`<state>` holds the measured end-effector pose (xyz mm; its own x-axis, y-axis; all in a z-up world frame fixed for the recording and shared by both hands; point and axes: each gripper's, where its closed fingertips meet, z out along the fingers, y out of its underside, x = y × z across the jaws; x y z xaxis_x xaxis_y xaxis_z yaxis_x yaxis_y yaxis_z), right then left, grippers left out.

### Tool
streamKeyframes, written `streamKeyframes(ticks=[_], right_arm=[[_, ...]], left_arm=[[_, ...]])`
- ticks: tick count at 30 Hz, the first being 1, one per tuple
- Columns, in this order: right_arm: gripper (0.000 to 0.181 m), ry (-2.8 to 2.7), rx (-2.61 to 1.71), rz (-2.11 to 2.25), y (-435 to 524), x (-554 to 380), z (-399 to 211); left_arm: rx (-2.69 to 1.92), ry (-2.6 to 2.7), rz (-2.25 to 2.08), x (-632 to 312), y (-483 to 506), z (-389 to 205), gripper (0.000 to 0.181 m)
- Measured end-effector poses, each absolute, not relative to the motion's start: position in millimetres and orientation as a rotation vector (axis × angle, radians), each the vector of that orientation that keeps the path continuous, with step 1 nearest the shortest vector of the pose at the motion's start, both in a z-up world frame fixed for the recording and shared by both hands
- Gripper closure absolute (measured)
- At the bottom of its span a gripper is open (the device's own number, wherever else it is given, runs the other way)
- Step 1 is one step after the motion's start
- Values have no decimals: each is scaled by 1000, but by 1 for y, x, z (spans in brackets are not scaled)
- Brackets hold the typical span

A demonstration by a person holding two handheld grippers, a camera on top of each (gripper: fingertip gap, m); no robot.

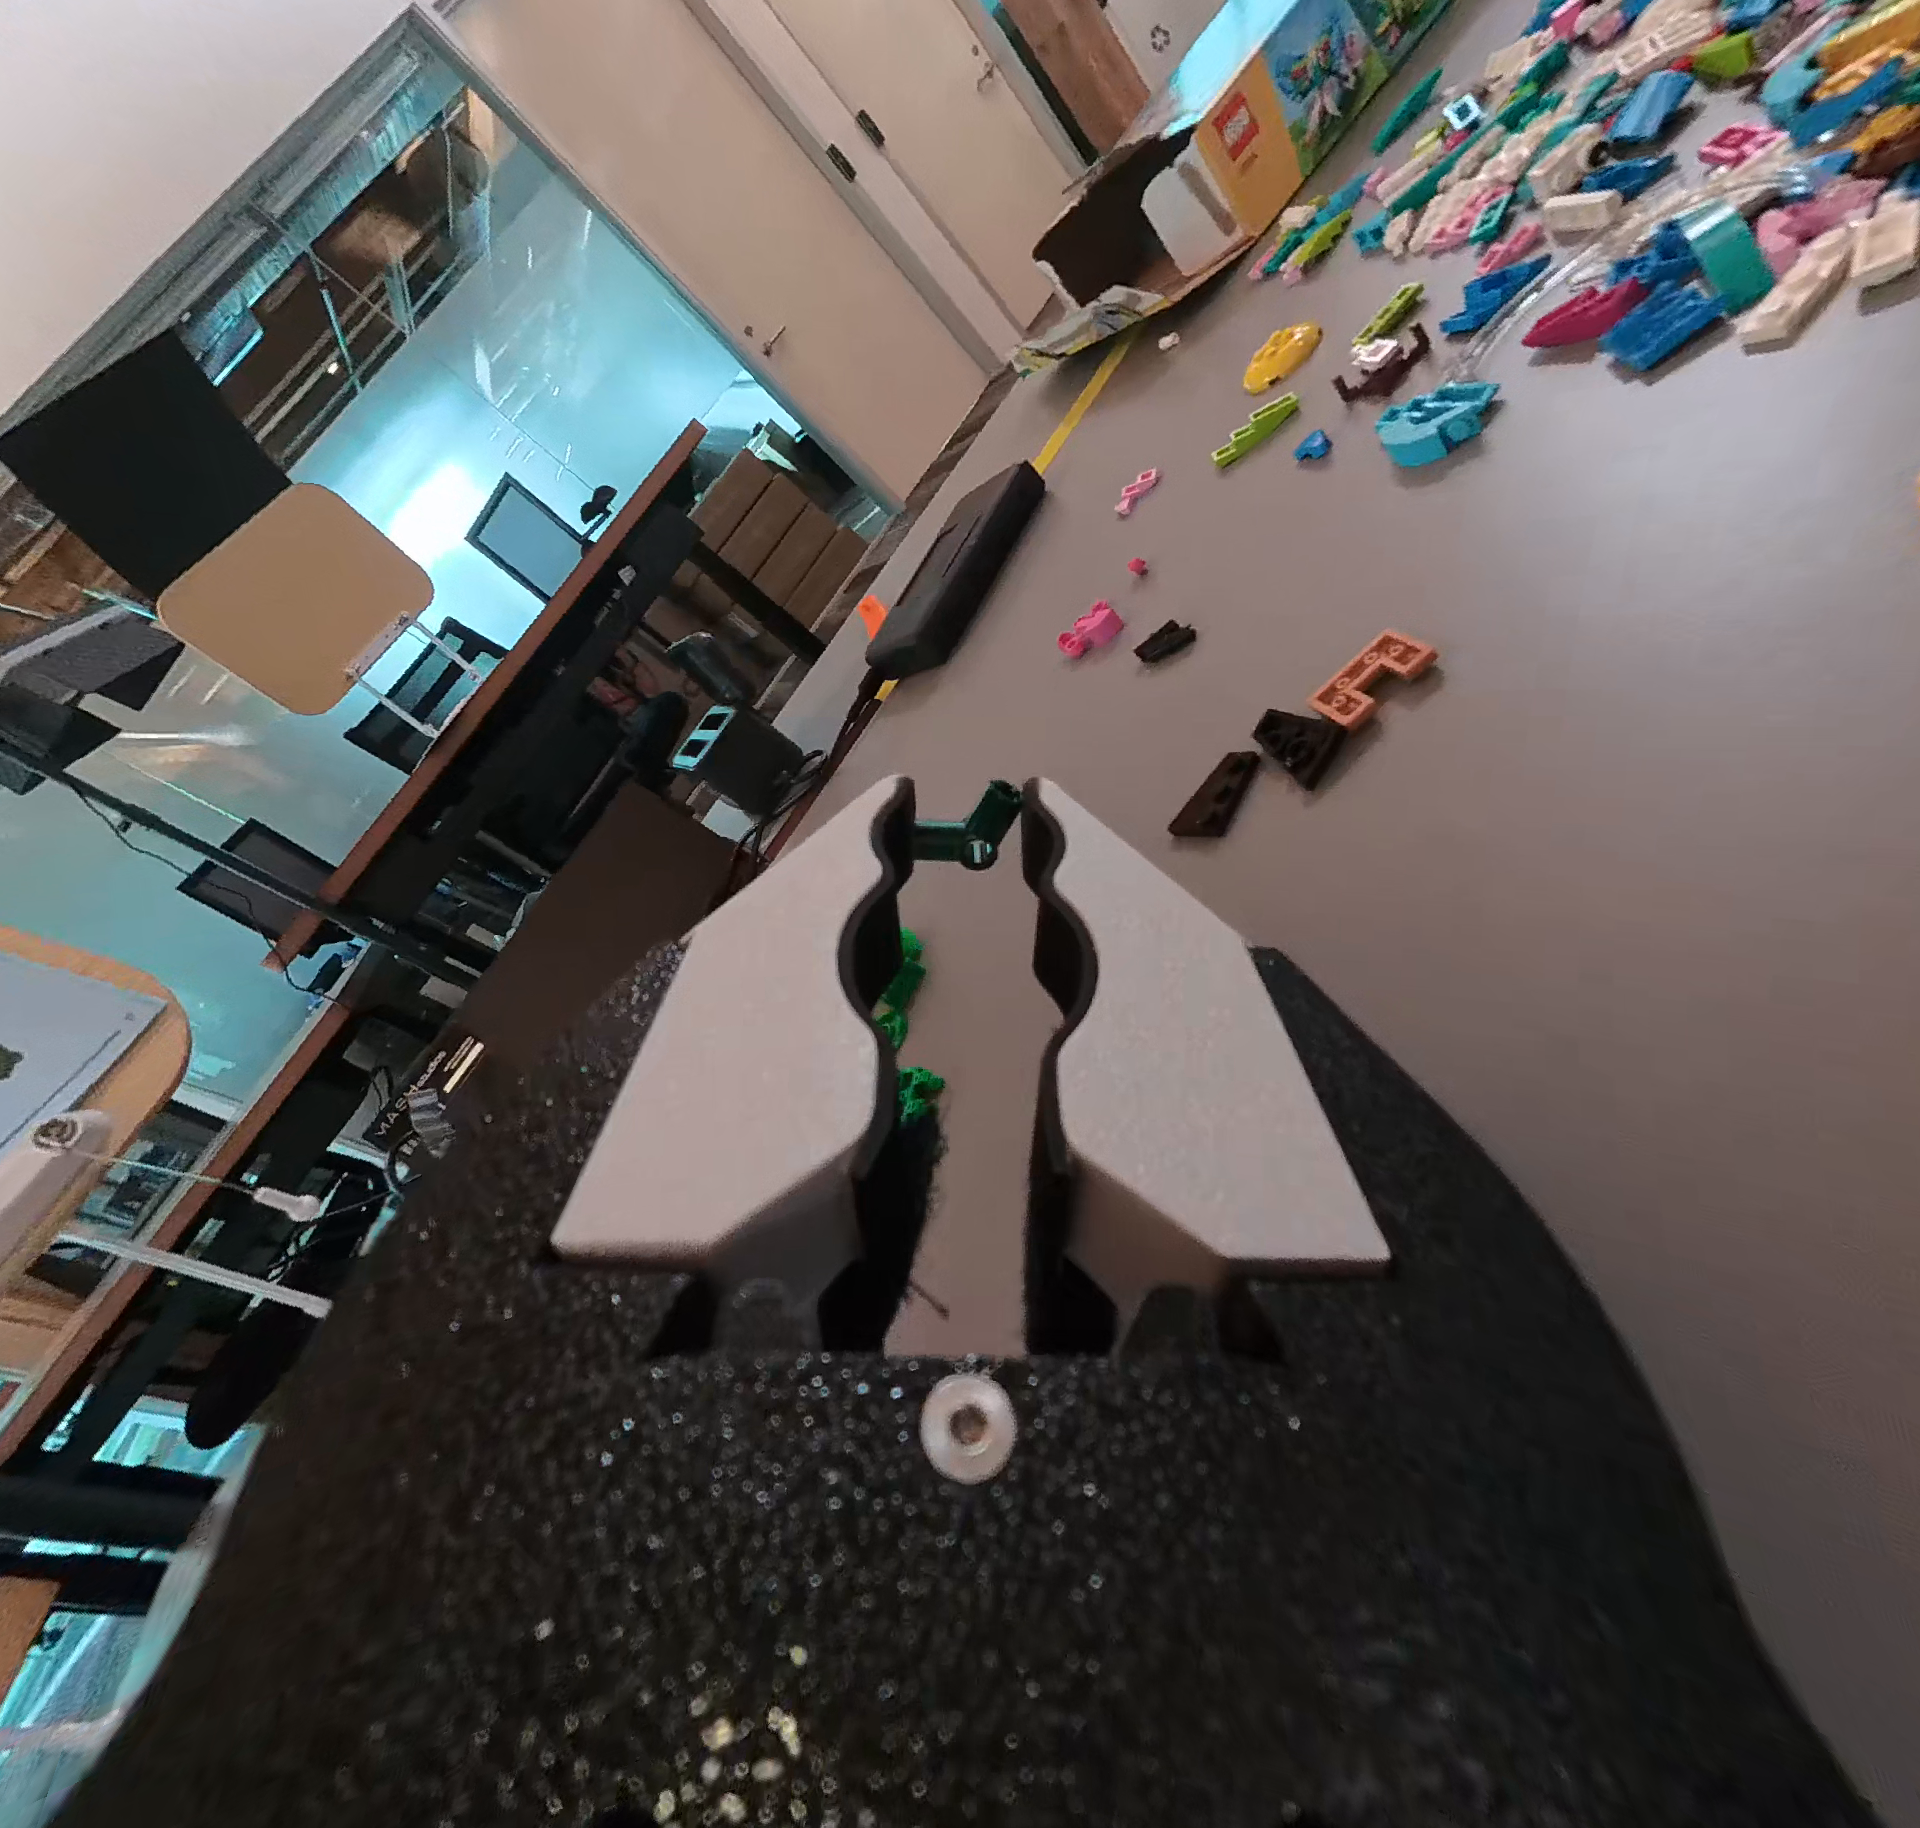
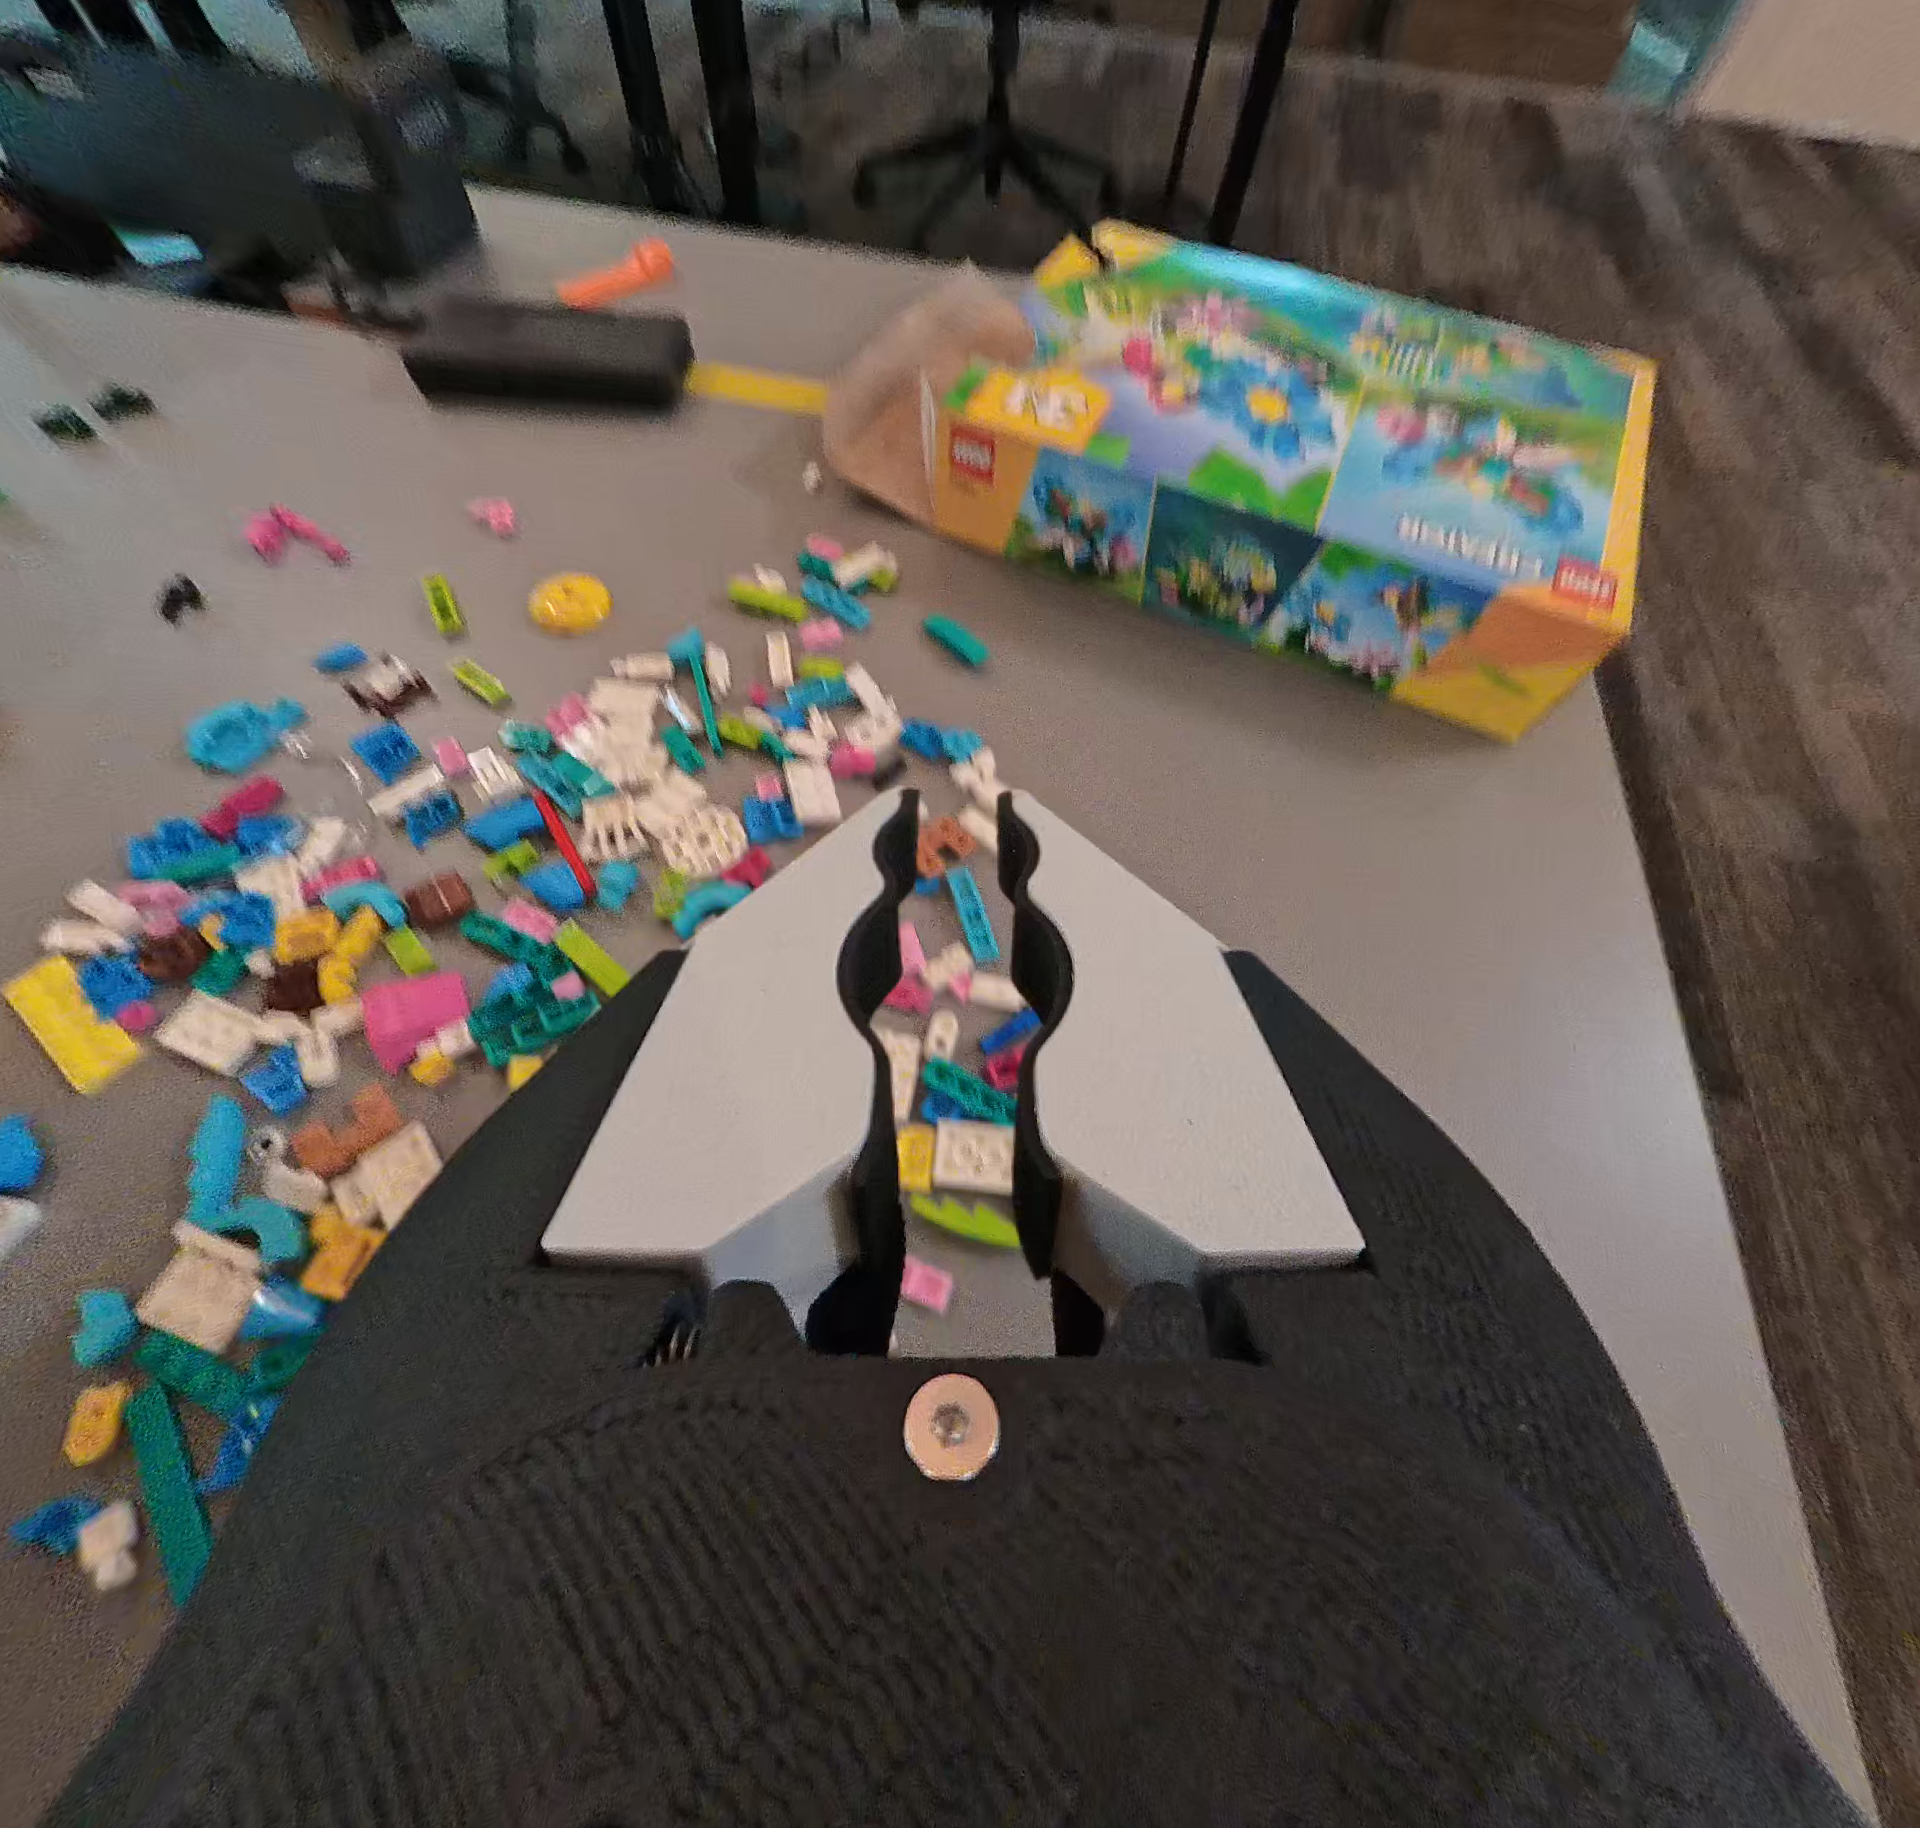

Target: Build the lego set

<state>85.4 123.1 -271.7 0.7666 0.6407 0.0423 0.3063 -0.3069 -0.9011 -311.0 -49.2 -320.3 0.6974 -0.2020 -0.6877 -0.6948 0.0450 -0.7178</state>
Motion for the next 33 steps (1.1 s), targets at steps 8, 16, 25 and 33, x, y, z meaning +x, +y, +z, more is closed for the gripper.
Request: streamKeyframes(ticks=[8,16,25,33], right_arm=[[170,-754,-2147,319,120,118,-351],[170,-567,-2311,577,121,104,-369],[168,-560,-2608,391,129,106,-383],[165,-658,-2717,173,132,108,-390]], left_arm=[[-1513,763,412,-311,-49,-320,163],[-1517,798,423,-308,-50,-324,163],[-1519,818,429,-307,-50,-326,163],[-1520,830,437,-306,-51,-327,163]])
